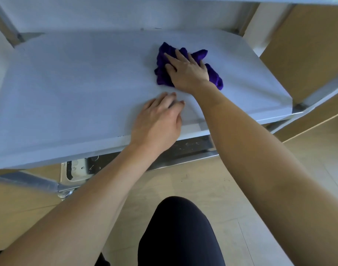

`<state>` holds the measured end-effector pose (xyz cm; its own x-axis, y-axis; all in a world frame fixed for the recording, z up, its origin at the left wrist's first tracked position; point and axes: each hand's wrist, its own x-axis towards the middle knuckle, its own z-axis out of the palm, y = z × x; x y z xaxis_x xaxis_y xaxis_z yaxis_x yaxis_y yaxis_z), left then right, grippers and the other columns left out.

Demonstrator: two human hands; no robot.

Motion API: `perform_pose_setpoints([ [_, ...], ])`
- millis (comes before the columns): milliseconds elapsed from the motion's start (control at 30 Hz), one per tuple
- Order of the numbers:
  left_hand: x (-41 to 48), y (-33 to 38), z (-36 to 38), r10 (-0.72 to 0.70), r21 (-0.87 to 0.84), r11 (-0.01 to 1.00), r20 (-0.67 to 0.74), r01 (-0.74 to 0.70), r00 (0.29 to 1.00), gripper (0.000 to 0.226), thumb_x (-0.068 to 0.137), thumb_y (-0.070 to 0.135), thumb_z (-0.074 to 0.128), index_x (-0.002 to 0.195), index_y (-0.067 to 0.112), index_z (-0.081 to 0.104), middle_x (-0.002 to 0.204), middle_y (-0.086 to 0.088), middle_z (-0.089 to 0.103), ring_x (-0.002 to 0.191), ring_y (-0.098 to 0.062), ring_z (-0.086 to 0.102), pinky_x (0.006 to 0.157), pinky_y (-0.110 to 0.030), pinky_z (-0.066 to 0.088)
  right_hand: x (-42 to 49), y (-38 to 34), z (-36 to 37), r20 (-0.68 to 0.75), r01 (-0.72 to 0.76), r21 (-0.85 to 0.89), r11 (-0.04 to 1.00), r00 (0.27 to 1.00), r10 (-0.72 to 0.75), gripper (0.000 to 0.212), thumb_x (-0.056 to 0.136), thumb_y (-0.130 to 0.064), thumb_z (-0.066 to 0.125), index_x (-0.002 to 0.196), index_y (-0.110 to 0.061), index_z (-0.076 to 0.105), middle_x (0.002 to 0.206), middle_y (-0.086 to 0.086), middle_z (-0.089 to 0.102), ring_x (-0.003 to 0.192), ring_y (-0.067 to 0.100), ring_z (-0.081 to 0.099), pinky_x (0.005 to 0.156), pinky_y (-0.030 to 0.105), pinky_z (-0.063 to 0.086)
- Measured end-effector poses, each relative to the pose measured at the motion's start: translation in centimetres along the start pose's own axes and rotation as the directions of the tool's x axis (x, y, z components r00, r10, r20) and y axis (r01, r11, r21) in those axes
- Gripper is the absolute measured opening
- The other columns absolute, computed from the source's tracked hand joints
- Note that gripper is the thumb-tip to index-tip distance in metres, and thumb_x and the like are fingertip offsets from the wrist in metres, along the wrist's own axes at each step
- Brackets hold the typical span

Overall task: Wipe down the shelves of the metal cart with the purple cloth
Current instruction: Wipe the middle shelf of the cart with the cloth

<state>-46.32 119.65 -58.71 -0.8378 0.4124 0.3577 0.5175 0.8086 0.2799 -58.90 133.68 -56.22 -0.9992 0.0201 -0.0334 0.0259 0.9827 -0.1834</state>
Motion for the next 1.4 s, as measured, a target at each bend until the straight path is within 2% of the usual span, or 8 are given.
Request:
perform_pose_setpoints([
  [233,0.2,-0.1,-0.2,-0.003,0.006,1.000,-0.006,0.003,1.000,0.032,0.093,0.019,0.046,0.118,0.018,0.065,0.132,-0.004,0.058,0.127,-0.028,0.050,0.099,-0.039,0.041,-5.7,8.8,-1.6,-0.055,-0.180,-0.020,0.984,0.982,0.178,0.049,0.100,-0.054,0.018,0.148,-0.052,0.018,0.162,-0.015,0.012,0.150,0.017,0.008,0.119,0.053,0.006],
  [367,0.3,-0.1,-0.1,0.007,-0.007,1.000,0.003,-0.007,1.000,0.035,0.093,0.019,0.040,0.119,0.017,0.063,0.133,-0.004,0.057,0.129,-0.026,0.048,0.100,-0.039,0.039,-8.0,14.4,-3.1,-0.055,-0.369,-0.025,0.929,0.929,0.367,0.050,0.098,-0.054,0.017,0.148,-0.050,0.019,0.163,-0.011,0.011,0.151,0.022,0.005,0.118,0.058,0.005],
  [500,0.4,0.3,-0.1,0.017,0.001,1.000,-0.008,-0.017,1.000,0.039,0.090,0.020,0.035,0.115,0.016,0.064,0.130,-0.005,0.059,0.126,-0.027,0.050,0.099,-0.039,0.040,-8.5,14.7,-3.3,-0.040,-0.420,-0.020,0.907,0.907,0.419,0.050,0.099,-0.051,0.017,0.150,-0.048,0.015,0.163,-0.010,0.007,0.151,0.028,0.000,0.116,0.062,0.002],
  [633,0.5,0.2,-0.1,0.010,0.004,1.000,-0.005,-0.010,1.000,0.037,0.090,0.020,0.038,0.116,0.016,0.064,0.130,-0.005,0.059,0.127,-0.028,0.050,0.100,-0.040,0.040,-9.7,9.6,-2.3,-0.035,-0.364,-0.011,0.931,0.931,0.364,0.050,0.100,-0.052,0.018,0.150,-0.048,0.014,0.163,-0.012,0.006,0.150,0.031,0.003,0.115,0.062,0.006],
  [833,0.4,0.0,0.0,-0.009,-0.018,1.000,0.010,0.009,1.000,0.032,0.093,0.019,0.044,0.117,0.014,0.066,0.131,-0.005,0.058,0.127,-0.028,0.050,0.101,-0.040,0.040,-13.8,3.7,-0.1,-0.114,-0.095,-0.031,0.995,0.989,0.091,0.049,0.100,-0.054,0.024,0.149,-0.049,0.022,0.162,-0.014,0.015,0.150,0.025,0.012,0.118,0.053,0.013],
  [967,0.5,0.2,0.0,0.002,-0.040,0.999,-0.003,-0.002,1.000,0.035,0.094,0.019,0.042,0.118,0.015,0.066,0.131,-0.006,0.060,0.127,-0.029,0.051,0.101,-0.040,0.040,-12.4,7.6,-1.4,-0.063,-0.141,-0.022,0.990,0.988,0.139,0.051,0.098,-0.059,0.023,0.148,-0.051,0.021,0.162,-0.016,0.012,0.150,0.019,0.010,0.119,0.050,0.011],
  [1133,0.8,0.5,0.2,-0.005,-0.066,0.998,0.016,0.006,1.000,0.034,0.093,0.016,0.043,0.118,0.009,0.065,0.131,-0.010,0.059,0.128,-0.031,0.050,0.104,-0.041,0.037,-9.8,8.6,-1.8,-0.011,-0.296,-0.021,0.955,0.955,0.295,0.052,0.100,-0.053,0.017,0.151,-0.047,0.012,0.164,-0.011,0.004,0.151,0.029,0.000,0.117,0.062,0.003],
  [1400,0.8,0.7,0.1,-0.039,-0.090,0.995,0.047,0.043,0.998,0.032,0.094,0.019,0.043,0.114,0.001,0.060,0.129,-0.015,0.057,0.120,-0.034,0.053,0.100,-0.042,0.042,-13.5,4.0,0.0,-0.096,-0.051,-0.050,0.997,0.994,0.046,0.049,0.102,-0.049,0.021,0.151,-0.045,0.019,0.162,-0.012,0.013,0.151,0.023,0.010,0.120,0.051,0.009],
])
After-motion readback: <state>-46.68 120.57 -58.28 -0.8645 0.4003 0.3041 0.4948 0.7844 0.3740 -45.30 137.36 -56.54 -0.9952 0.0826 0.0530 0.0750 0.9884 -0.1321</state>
